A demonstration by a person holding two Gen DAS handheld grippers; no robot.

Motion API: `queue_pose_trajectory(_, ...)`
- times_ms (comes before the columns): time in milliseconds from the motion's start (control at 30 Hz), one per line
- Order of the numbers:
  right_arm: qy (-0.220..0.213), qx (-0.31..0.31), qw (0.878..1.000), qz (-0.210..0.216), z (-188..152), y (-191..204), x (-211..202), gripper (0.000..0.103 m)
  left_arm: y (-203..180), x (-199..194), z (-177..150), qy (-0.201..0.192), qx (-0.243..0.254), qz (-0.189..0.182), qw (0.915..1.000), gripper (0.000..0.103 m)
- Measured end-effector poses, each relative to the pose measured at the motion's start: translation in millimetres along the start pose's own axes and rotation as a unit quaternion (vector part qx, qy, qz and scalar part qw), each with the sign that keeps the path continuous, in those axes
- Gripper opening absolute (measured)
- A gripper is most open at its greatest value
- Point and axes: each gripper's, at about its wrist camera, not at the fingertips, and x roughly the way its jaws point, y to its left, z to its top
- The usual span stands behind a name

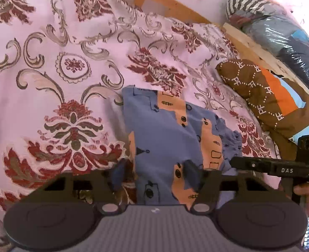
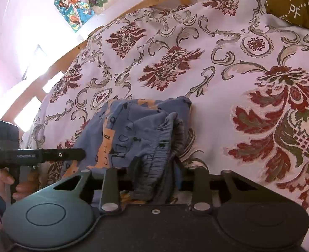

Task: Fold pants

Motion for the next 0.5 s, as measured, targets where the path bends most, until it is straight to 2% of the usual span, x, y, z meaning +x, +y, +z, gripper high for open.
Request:
queue_pose_trajectory(67,-0.006,0.006,1.0,-0.001,-1,1,-2,0.031,0,0,3,0.011,-0.005,-0.001,0.9999,0.048)
queue_pose_trajectory(133,-0.015,0.002,1.0,-0.007,-2,6,-5,0.028,-5,0,5,0.017,0.007,0.007,0.9998,0.039)
queue_pose_trajectory(233,-0.029,-0.023,0.999,-0.022,-3,18,-10,0.025,-16,-2,8,0.014,0.023,0.026,0.9993,0.031)
queue_pose_trajectory(400,-0.048,-0.07,0.996,-0.038,-2,37,-17,0.023,-32,-5,13,0.021,0.04,0.053,0.9976,0.026)
queue_pose_trajectory(500,-0.056,-0.081,0.994,-0.038,0,42,-20,0.022,-40,-10,15,0.011,0.06,0.061,0.9963,0.024)
